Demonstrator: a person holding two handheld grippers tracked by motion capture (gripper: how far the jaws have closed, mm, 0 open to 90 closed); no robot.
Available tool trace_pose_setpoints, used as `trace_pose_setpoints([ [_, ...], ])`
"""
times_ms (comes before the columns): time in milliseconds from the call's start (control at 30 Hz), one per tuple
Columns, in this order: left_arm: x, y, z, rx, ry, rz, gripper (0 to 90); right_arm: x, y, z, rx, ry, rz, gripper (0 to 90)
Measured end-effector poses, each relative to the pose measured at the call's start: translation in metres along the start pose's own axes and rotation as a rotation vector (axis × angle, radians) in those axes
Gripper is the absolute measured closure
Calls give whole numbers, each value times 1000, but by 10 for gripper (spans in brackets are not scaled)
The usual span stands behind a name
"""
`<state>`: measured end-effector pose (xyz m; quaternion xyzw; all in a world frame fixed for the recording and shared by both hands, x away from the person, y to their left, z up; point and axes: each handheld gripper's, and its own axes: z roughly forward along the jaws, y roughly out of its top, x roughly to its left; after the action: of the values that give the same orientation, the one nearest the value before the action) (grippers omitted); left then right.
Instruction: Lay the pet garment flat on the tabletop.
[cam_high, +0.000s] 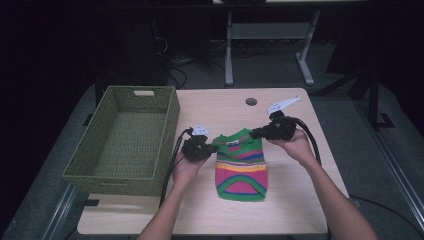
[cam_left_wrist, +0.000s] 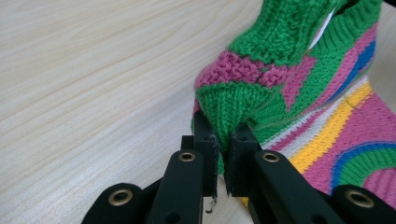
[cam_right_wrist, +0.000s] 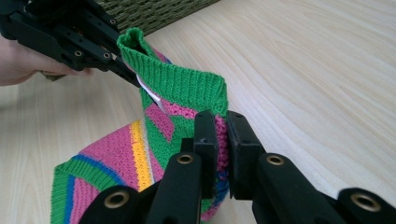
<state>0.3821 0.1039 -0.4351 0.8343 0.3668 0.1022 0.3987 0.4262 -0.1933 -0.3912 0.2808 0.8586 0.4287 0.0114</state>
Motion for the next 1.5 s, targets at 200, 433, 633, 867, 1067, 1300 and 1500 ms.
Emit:
trace_pose_setpoints([
  [200,-1,10,4,11,22,22,841,-5,-2,3,0,-21,14,830],
  [433,7,13,7,40,78,-15,633,-18,0,5,-44,-122,81,585],
  [633,0,3,14,59,38,-14,658,-16,-13,7,38,-101,83,597],
  [867,-14,-3,26,112,-68,19,846,-10,-43,19,191,-32,72,830],
  [1067,-24,-3,36,151,-78,67,892,-12,-55,34,261,-50,79,869],
  [1300,-21,-3,36,152,-60,61,871,-15,-53,39,229,-75,89,860],
  [1500,-21,-3,35,144,-52,43,822,-19,-56,39,201,-56,115,831],
])
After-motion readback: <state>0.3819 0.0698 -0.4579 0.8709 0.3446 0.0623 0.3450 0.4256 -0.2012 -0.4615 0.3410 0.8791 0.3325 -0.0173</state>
